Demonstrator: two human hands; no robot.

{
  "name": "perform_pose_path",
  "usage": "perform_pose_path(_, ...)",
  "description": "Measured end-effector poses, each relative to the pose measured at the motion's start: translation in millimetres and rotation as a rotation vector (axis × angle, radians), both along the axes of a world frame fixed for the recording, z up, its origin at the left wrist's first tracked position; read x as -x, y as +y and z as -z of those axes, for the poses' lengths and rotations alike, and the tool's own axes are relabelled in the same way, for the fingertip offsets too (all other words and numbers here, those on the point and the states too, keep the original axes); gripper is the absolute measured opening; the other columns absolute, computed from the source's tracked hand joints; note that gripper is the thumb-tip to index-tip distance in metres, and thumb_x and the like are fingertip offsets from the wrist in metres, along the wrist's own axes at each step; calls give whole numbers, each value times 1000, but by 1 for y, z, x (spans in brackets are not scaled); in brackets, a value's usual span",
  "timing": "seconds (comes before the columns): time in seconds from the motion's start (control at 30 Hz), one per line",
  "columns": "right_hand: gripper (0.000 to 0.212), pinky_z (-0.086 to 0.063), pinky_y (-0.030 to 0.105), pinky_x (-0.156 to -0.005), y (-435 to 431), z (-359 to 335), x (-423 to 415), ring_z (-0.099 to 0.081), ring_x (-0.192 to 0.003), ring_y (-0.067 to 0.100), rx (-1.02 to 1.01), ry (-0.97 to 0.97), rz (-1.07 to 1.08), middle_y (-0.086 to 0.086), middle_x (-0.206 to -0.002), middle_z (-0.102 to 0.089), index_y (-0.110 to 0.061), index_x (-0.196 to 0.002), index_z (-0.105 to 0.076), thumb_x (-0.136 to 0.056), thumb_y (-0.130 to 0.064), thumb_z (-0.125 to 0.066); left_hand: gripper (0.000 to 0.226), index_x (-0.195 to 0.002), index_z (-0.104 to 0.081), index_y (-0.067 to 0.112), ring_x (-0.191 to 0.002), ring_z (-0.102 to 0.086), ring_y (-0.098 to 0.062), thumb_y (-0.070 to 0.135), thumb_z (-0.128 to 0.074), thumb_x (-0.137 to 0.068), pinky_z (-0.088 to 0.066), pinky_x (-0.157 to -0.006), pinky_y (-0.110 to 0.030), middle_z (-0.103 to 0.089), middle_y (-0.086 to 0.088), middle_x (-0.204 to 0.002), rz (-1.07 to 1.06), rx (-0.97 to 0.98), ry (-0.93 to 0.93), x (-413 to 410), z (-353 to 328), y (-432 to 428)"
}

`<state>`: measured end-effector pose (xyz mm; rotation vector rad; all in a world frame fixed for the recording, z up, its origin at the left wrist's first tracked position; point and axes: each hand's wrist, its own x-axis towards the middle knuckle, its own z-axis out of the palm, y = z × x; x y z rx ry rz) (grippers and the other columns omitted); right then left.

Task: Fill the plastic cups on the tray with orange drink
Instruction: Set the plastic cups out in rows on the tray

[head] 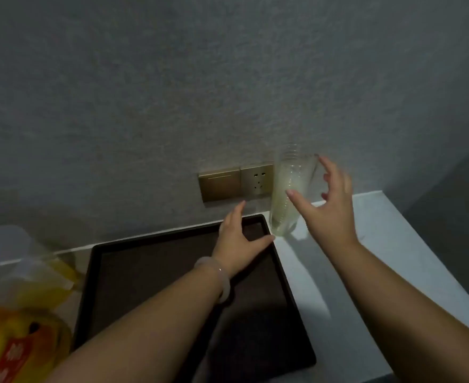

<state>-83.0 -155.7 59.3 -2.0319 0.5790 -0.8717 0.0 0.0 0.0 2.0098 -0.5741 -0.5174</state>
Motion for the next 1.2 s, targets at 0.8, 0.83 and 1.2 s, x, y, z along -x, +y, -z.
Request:
perform_pose_path(0.8,57,-47,36,-101,10,-19,-32,-45,-122,3,69,-8,-17,-14,-132,-44,-33,-138,-44,-86,-34,-69,54,-118,-54,27,-114,-47,-18,47,-66,-69,-40,-100,-43,-57,5,-112,-74,105,-50,-6,6,-65)
perform_pose_path(0.83,58,-48,36,-100,12,-26,-31,-46,-122,4,71,-23,-20,-14,-132,-45,-34,-138,-43,-86,-35,-69,58,-118,-54,28,-112,-48,-15,50,-67,-66,-44,-96,-43,-57,6,-113,-66,158,-16,-3,-1,-60)
perform_pose_path(1.2,46,-54,39,-93,73,-52,-16,-59,-114,7,-417,-129,-253,-14,-125,-58,-39,-126,-52,-85,-30,-71,108,-145,6,49,-115,-38,12,34,-76,-76,-34,-87,0,-35,20,-134,34,59,-400,-1,-40,68)
